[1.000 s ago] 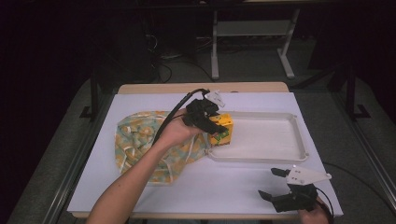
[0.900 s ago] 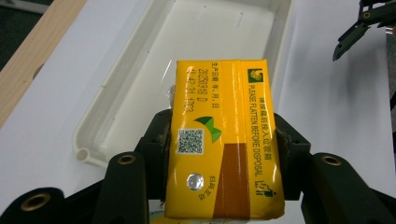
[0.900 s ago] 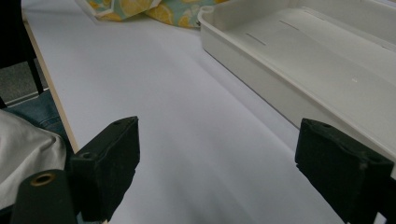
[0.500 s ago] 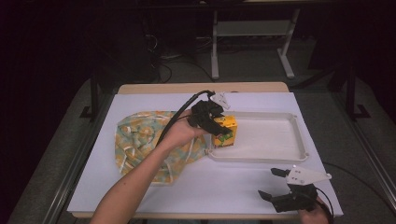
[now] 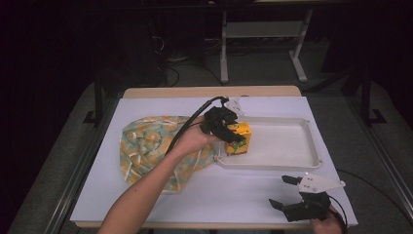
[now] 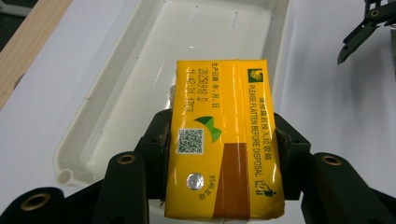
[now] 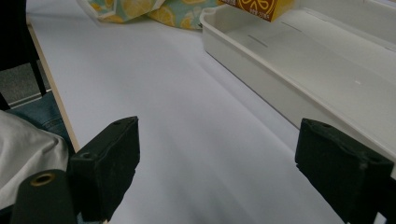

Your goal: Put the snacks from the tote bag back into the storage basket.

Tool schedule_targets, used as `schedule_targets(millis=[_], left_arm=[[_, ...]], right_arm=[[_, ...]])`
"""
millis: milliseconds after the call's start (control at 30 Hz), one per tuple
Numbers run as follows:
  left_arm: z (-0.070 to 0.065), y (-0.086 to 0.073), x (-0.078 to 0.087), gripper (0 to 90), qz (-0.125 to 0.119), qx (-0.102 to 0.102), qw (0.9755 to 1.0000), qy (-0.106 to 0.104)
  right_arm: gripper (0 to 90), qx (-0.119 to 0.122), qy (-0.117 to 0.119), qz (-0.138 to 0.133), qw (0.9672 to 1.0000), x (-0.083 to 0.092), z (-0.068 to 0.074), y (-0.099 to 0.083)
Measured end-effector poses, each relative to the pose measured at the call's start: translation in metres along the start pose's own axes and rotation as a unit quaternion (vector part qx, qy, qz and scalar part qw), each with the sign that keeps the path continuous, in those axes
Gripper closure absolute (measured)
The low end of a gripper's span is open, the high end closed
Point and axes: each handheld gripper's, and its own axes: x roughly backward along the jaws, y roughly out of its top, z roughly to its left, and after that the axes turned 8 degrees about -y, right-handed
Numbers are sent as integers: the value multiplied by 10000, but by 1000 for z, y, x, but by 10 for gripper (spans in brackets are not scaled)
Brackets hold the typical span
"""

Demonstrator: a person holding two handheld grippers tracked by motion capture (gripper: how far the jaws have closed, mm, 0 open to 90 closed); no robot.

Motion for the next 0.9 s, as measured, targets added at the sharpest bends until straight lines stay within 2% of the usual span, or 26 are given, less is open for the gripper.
schedule_targets(millis=[300, 900], left_arm=[[2, 0, -10, 500, 100, 10, 9999, -103], [3, 0, -27, 500, 239, 19, 9995, -181]], right_arm=[[134, -2, 9, -8, 10000, 0, 0, 0], [135, 7, 13, -34, 10000, 1, -1, 0]])
